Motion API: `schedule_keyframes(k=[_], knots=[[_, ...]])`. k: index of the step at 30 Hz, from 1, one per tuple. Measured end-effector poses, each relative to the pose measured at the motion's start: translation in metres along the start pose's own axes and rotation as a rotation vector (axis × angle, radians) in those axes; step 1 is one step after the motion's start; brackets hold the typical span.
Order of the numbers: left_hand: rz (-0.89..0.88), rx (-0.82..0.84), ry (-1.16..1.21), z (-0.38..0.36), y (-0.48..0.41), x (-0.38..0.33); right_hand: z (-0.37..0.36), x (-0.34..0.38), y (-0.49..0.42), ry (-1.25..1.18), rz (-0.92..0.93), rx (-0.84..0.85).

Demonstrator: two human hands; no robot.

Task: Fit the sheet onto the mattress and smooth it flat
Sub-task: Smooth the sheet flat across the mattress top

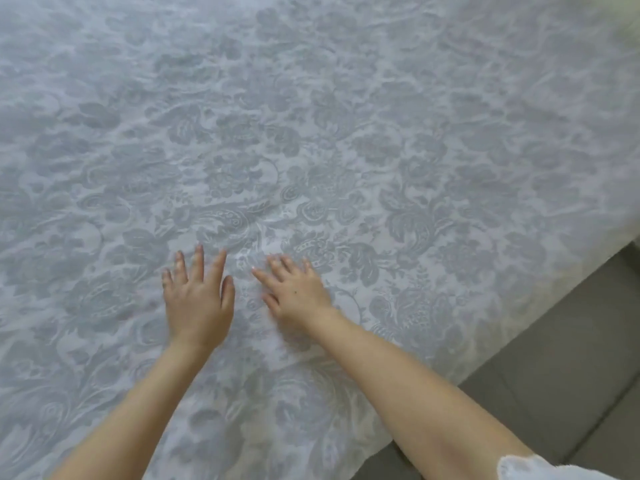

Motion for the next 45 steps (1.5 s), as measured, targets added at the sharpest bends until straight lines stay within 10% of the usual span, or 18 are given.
schedule_keyframes(k=[3,10,16,20,23,28,34,38,45], knots=[[-0.209,0.126,-0.157,-0.051,-0.004,-0.077,-0.005,-0.085,0.030,0.134,-0.004,0.013],[-0.665,0.215,-0.115,-0.079,0.066,-0.255,0.036,-0.374,0.252,-0.066,-0.865,-0.061],[-0.139,0.025,0.073,-0.011,-0.082,-0.349,0.174,-0.404,0.147,-0.113,-0.445,-0.572],[-0.058,0.306,-0.127,-0.047,-0.133,-0.411,0.149,-0.405,0.069,0.065,-0.096,-0.015],[-0.267,0.430,-0.189,-0.098,-0.095,-0.473,0.128,-0.511,0.111,0.084,-0.347,0.047],[-0.557,0.146,0.104,-0.061,-0.082,-0.510,0.155,-0.680,0.246,-0.054,-1.001,-0.133],[-0.036,-0.054,0.077,-0.011,-0.287,-0.525,0.245,-0.651,0.095,-0.149,-0.541,-0.473],[0.050,0.083,-0.103,-0.022,-0.414,-0.575,0.253,-0.633,-0.030,-0.083,-0.151,-0.247],[-0.553,0.085,-0.252,-0.112,-0.336,-0.746,0.207,-0.783,0.095,-0.050,-0.649,-0.452]])
Point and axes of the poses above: each hand's wrist, its own y-axis away from the middle knuckle, its own z-axis out of the back of the hand, x = y × z, the point moved 7 cm from there along -y, towards the middle knuckle, and after that the axes turned 10 degrees about -y, right-handed, at the moved point
